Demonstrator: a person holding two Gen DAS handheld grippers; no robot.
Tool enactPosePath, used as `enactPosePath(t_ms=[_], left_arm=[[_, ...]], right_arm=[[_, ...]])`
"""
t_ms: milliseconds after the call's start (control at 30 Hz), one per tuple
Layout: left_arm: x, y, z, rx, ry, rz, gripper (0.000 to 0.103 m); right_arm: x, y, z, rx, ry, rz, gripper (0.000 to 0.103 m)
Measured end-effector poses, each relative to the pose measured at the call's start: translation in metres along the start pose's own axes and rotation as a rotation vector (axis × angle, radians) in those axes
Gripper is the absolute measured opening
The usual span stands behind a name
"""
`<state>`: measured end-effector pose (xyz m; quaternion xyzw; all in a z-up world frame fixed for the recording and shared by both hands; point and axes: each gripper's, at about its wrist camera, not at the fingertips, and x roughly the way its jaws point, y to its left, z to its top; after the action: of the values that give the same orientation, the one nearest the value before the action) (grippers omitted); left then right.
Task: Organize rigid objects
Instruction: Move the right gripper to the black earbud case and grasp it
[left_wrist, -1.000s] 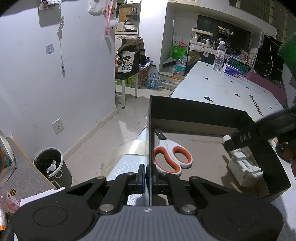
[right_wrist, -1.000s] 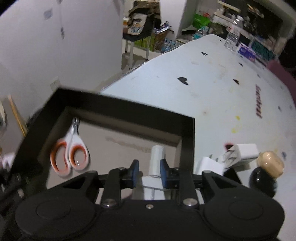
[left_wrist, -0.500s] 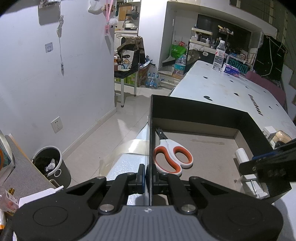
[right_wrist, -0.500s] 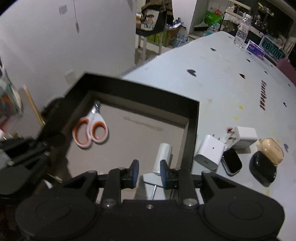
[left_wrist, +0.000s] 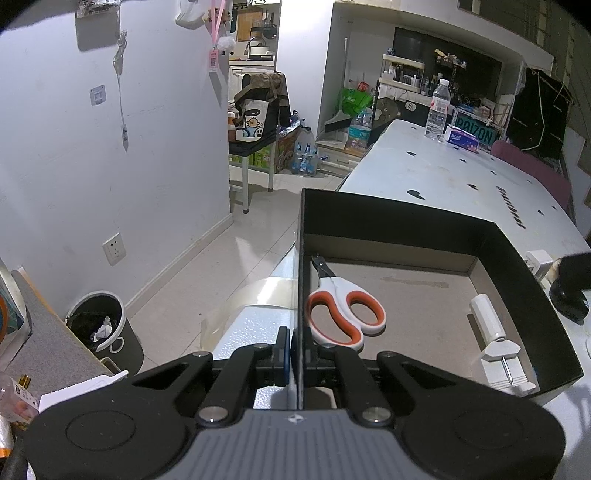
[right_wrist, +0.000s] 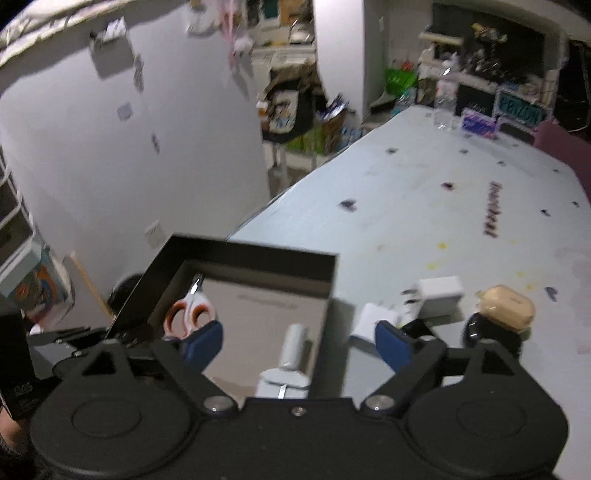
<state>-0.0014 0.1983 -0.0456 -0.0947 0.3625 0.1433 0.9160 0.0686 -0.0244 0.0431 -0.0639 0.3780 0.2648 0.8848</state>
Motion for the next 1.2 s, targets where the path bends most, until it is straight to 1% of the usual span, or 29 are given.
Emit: enactPosePath(t_ms=[167,333,500,600,667,800,967,1067,1100,1133,1200], left_arm=[[0.000,-0.001,0.000,0.005,0.002,0.008,0.005],[0.000,-0.004,0.000,0.006,0.002,0.012,0.005],[-0.001,-0.005,0.000,0.011,0.002,0.018,0.004],[0.000,-0.006,0.000,0.013,0.005,0.022,0.004],[0.000,-0.006,0.000,0.013,0.006,0.024,0.004],[0.000,-0.008,0.000,0.015,0.009,0.027,0.004],[0.000,-0.009,0.002,0.019,0.013,0.032,0.004],[0.001,-0.009,0.002,0.021,0.014,0.033,0.004],[0.000,-0.009,0.001,0.021,0.014,0.033,0.004],[0.000,-0.009,0.001,0.021,0.014,0.033,0.004],[0.001,-0.009,0.001,0.023,0.016,0.034,0.004]], right_arm=[[-0.011,-0.037,-0.003,0.058,-0.053,-0.068,0.096],[-0.010,-0.082,-0.011,0.153,-0.125,-0.169,0.096],[0.008,-0.131,-0.020,0.284,-0.113,-0.233,0.096],[0.022,-0.153,-0.030,0.347,-0.130,-0.290,0.096],[0.036,-0.166,-0.035,0.382,-0.107,-0.321,0.096],[0.061,-0.184,-0.043,0.427,-0.043,-0.320,0.096],[0.075,-0.184,-0.042,0.415,-0.048,-0.269,0.095],[0.081,-0.178,-0.040,0.390,-0.037,-0.278,0.095],[0.083,-0.179,-0.039,0.382,-0.031,-0.283,0.094],[0.085,-0.178,-0.039,0.378,-0.018,-0.286,0.089],[0.086,-0.179,-0.041,0.385,-0.003,-0.278,0.086]])
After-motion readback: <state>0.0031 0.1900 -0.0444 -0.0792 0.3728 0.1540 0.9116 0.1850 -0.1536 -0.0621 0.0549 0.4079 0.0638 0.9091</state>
